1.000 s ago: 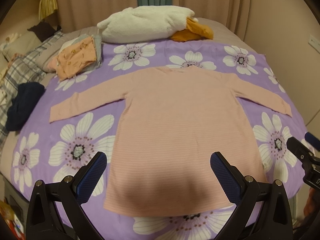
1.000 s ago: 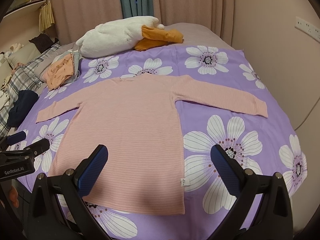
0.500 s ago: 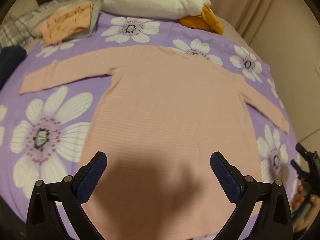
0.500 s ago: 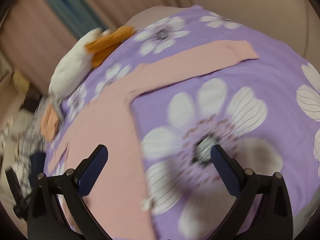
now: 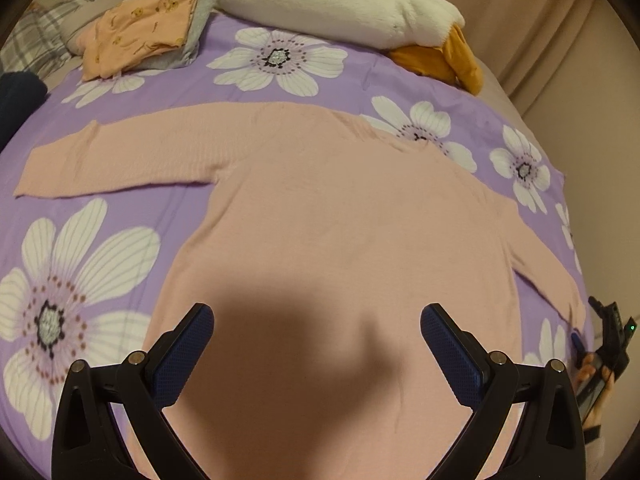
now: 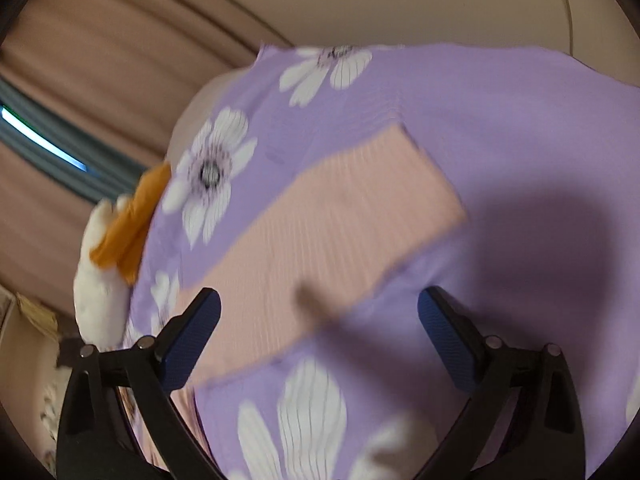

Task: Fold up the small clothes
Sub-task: 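Grasp the pink shirt's sleeve cuff with the right gripper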

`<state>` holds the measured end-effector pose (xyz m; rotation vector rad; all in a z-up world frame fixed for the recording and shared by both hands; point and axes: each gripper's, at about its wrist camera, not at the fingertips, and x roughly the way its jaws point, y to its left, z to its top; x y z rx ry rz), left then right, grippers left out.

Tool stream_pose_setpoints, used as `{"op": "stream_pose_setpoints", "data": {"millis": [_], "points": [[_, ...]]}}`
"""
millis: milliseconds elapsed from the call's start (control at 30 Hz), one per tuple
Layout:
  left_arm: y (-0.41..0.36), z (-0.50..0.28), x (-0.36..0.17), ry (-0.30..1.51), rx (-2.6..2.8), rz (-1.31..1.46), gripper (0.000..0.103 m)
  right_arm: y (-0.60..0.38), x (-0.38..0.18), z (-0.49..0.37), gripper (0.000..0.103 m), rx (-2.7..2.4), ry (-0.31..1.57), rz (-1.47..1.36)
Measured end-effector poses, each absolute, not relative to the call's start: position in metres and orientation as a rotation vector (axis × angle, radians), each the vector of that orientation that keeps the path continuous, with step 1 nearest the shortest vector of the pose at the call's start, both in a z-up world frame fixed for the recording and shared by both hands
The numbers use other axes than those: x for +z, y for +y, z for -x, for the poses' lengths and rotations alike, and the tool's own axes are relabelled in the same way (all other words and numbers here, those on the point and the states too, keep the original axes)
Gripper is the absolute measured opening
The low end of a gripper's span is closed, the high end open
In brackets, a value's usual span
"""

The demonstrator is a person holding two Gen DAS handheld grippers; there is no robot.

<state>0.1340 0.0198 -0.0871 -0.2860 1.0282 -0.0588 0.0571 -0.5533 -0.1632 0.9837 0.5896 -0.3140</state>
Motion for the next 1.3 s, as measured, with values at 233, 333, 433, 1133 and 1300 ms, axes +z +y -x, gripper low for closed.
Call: {"op": "stream_pose_setpoints", "data": {"millis": [233, 333, 433, 1133, 1300], "points": [[0.015, -0.154, -0.09, 1.039, -0.05, 0.257, 0.102, -0.579, -0.17, -0.074, 0.036, -0.379, 0.535, -1.013], [0.016, -0.155, -0.092, 1.047, -0.044, 0.245, 0.102, -0.584, -0.17, -0.075, 0.009, -0.419, 0.564, -0.984], [0.022, -0.156, -0.092, 1.05, -0.029, 0.234, 0.102, -0.576, -0.151, -0.075, 0.007, -0.388, 0.531, -0.92], [0.132, -0.127, -0.072, 1.005, 0.081, 0.321, 0.102, -0.201, 0.036, -0.215, 0.008, 0.187, 0.592, -0.097], [0.158, -0.127, -0.079, 1.004, 0.121, 0.356, 0.102, -0.102, -0.026, -0.233, 0.008, 0.27, 0.7, 0.139]]}}
